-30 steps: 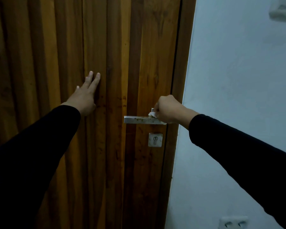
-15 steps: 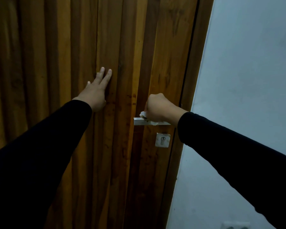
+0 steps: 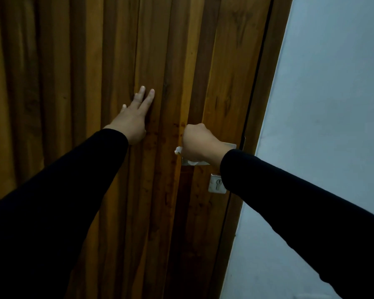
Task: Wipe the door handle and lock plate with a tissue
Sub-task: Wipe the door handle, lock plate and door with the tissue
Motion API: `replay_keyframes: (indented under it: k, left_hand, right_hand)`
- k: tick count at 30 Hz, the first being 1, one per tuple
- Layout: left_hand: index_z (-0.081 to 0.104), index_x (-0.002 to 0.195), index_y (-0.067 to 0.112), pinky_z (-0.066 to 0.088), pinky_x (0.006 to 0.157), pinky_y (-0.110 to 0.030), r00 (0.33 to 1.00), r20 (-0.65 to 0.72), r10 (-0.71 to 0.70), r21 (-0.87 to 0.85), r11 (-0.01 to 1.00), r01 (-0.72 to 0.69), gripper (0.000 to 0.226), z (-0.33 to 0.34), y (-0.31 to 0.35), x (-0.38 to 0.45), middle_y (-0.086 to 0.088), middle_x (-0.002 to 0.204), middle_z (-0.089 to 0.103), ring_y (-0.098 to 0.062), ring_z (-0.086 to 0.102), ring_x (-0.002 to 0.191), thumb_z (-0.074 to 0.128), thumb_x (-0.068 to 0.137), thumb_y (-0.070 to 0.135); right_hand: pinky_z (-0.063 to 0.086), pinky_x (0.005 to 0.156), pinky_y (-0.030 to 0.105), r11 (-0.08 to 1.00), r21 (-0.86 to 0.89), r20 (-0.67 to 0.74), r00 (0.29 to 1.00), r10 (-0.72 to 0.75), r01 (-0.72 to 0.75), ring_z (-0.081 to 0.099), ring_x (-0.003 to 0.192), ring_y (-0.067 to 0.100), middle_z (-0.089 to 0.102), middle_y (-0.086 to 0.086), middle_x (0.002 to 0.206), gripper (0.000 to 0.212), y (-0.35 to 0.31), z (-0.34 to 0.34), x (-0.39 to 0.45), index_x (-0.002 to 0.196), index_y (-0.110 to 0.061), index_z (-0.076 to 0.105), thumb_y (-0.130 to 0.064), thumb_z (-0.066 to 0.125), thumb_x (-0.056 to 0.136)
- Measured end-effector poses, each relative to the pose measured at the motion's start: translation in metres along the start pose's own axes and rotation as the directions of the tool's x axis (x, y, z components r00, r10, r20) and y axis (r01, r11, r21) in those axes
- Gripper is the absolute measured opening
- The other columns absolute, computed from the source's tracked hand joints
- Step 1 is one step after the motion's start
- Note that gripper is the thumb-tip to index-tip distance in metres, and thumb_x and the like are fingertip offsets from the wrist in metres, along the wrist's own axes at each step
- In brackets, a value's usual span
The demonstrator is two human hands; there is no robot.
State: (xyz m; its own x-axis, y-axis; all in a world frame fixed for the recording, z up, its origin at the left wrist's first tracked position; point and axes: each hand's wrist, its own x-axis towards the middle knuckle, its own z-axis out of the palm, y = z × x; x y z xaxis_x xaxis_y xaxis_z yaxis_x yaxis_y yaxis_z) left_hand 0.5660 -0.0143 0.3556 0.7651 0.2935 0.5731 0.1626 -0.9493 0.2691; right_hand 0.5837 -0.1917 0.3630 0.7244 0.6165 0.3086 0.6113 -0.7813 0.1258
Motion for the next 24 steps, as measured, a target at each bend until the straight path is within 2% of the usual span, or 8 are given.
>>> replay_keyframes:
  k: [2,4,6,9,12,15,21,24]
  left_hand:
    - [-0.015,0.146,0.035,0.005,0.115,-0.043,1.0,0.0,-0.009,0.002,1.0,0.009,0.1,-0.001,0.002,-0.002,0.005,0.154,-0.024,-0.022,-0.008,0.143,0.05,0.084,-0.01]
    - [-0.015,0.146,0.034,0.005,0.115,-0.044,1.0,-0.001,-0.005,0.012,1.0,0.005,0.1,-0.002,0.003,-0.003,0.004,0.154,-0.024,-0.021,-0.007,0.143,0.05,0.084,-0.01]
    - [-0.015,0.146,0.035,0.006,0.115,-0.044,1.0,0.003,-0.008,0.012,1.0,0.008,0.1,-0.003,0.003,-0.003,0.004,0.154,-0.024,-0.021,-0.007,0.143,0.05,0.084,-0.01]
    - [-0.014,0.146,0.035,0.007,0.116,-0.044,1.0,0.008,-0.021,0.012,1.0,0.021,0.1,-0.004,0.005,-0.005,0.005,0.154,-0.024,-0.021,-0.008,0.143,0.049,0.084,-0.011]
    - [-0.015,0.146,0.033,0.006,0.116,-0.044,1.0,0.01,-0.01,0.021,1.0,0.01,0.1,-0.005,0.005,-0.005,0.004,0.154,-0.024,-0.02,-0.007,0.143,0.05,0.083,-0.01]
    - [-0.015,0.146,0.031,0.004,0.116,-0.043,1.0,0.021,0.021,0.029,0.999,-0.021,0.101,-0.006,0.002,-0.005,0.002,0.154,-0.025,-0.019,-0.006,0.144,0.052,0.083,-0.009]
    - [-0.016,0.146,0.032,0.004,0.115,-0.043,0.999,0.047,0.023,0.015,1.0,-0.024,0.101,-0.009,0.002,-0.005,0.003,0.153,-0.026,-0.021,-0.006,0.143,0.051,0.083,-0.01]
    - [-0.016,0.145,0.037,0.014,0.115,-0.046,0.998,0.057,-0.021,0.0,1.0,0.021,0.101,-0.009,0.004,-0.005,0.007,0.153,-0.026,-0.026,-0.006,0.143,0.051,0.085,-0.009]
  right_hand:
    - [0.03,0.041,0.019,0.998,0.06,-0.016,1.0,0.005,-0.004,0.039,0.053,0.012,0.041,0.003,0.069,0.034,-0.003,0.002,0.0,0.067,-0.01,0.039,-0.024,0.05,0.095]
    - [0.035,0.043,0.02,0.992,0.128,-0.023,1.0,0.017,-0.014,0.043,0.056,0.013,0.047,0.006,0.077,0.017,-0.006,0.003,0.001,0.086,-0.005,0.051,-0.02,0.051,0.095]
    - [0.036,0.044,0.02,0.989,0.144,-0.02,1.0,0.015,-0.012,0.044,0.058,0.013,0.046,0.006,0.078,0.017,-0.01,0.004,0.001,0.101,-0.004,0.054,-0.02,0.051,0.095]
    - [0.038,0.047,0.021,0.981,0.194,-0.014,1.0,-0.021,0.024,0.047,0.062,0.013,0.048,0.005,0.082,0.022,-0.013,0.007,0.001,0.102,-0.004,0.055,-0.024,0.053,0.094]
    - [0.055,0.064,0.027,0.894,0.443,-0.013,0.997,-0.074,0.072,0.061,0.079,0.016,0.061,0.006,0.097,0.023,-0.009,0.003,-0.002,0.108,-0.005,0.062,-0.02,0.055,0.092]
    - [0.046,0.056,0.017,0.79,0.608,-0.078,0.996,-0.042,0.081,0.056,0.073,0.005,0.059,-0.004,0.086,0.021,0.006,-0.015,-0.002,0.107,-0.01,0.065,-0.019,0.053,0.093]
    - [0.045,0.054,0.014,0.821,0.562,-0.304,0.949,0.088,0.104,0.055,0.072,0.002,0.06,-0.001,0.1,0.021,0.043,-0.03,0.019,0.11,-0.01,0.063,-0.014,0.053,0.093]
    - [0.051,0.066,0.018,0.861,0.498,-0.332,0.94,0.078,0.105,0.059,0.086,0.007,0.061,0.002,0.11,0.025,0.054,-0.022,0.031,0.115,-0.01,0.061,-0.009,0.053,0.091]
